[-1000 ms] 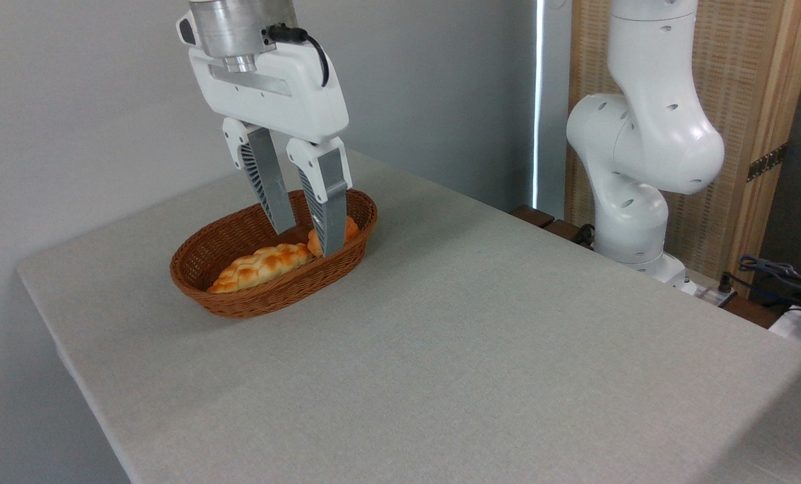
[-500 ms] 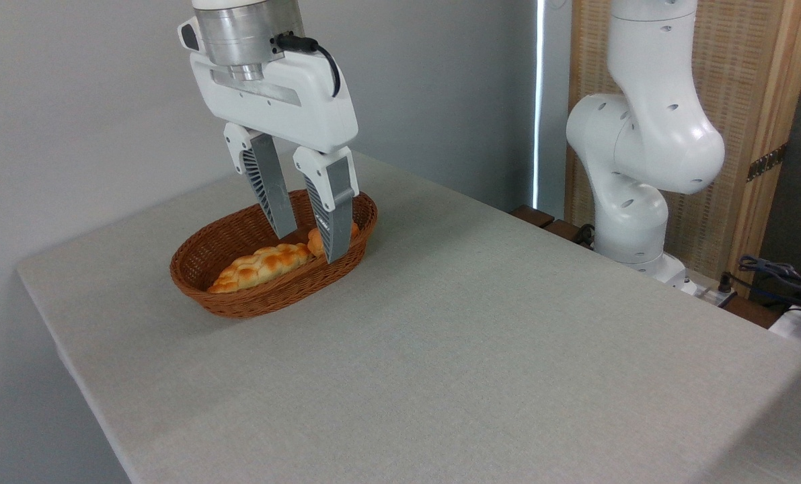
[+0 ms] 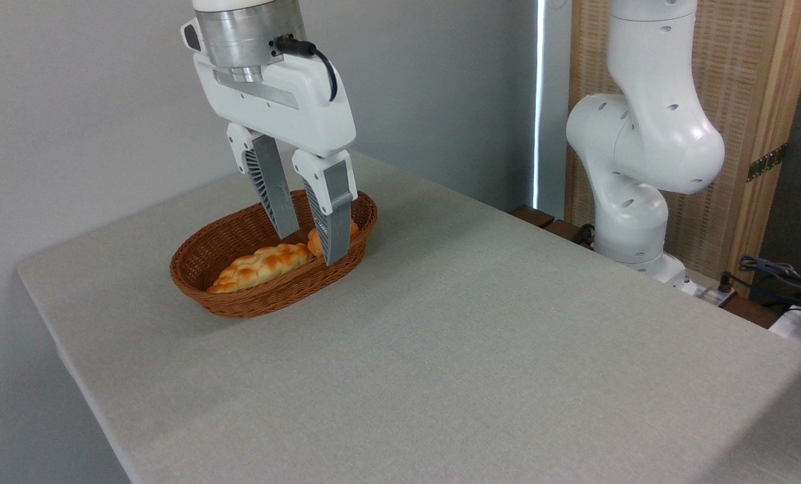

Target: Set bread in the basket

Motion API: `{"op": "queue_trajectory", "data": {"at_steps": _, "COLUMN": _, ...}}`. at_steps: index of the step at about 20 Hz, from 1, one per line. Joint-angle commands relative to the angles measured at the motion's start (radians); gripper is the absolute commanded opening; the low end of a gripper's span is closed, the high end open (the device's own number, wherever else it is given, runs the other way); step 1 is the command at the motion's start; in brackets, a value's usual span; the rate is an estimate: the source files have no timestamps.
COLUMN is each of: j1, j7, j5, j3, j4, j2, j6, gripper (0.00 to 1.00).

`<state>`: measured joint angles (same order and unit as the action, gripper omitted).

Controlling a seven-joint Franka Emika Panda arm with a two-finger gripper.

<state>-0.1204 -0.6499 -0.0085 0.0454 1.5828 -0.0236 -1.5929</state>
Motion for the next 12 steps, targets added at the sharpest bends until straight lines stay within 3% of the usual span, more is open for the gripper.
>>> {"op": "queue_trajectory", "data": {"at_steps": 1, "j1": -0.002, "j7": -0.074, "j5": -0.034, "j3": 0.007, "j4": -0.009, "j2": -0.007, "j6": -0.01, "gripper": 1.0}}
{"op": "queue_trajectory", "data": {"at_steps": 3, "j1": -0.002, "j7": -0.074, "j5": -0.06, "j3": 0.007, "j4": -0.009, "j2": -0.009, "j6": -0.012, "gripper": 1.0}}
{"op": "queue_trajectory", "data": {"at_steps": 12, "j1": -0.002, "j7": -0.082, "j5": -0.05, "j3": 0.008, "j4": -0.01, "j2": -0.009, "j6": -0.01, "gripper": 1.0}}
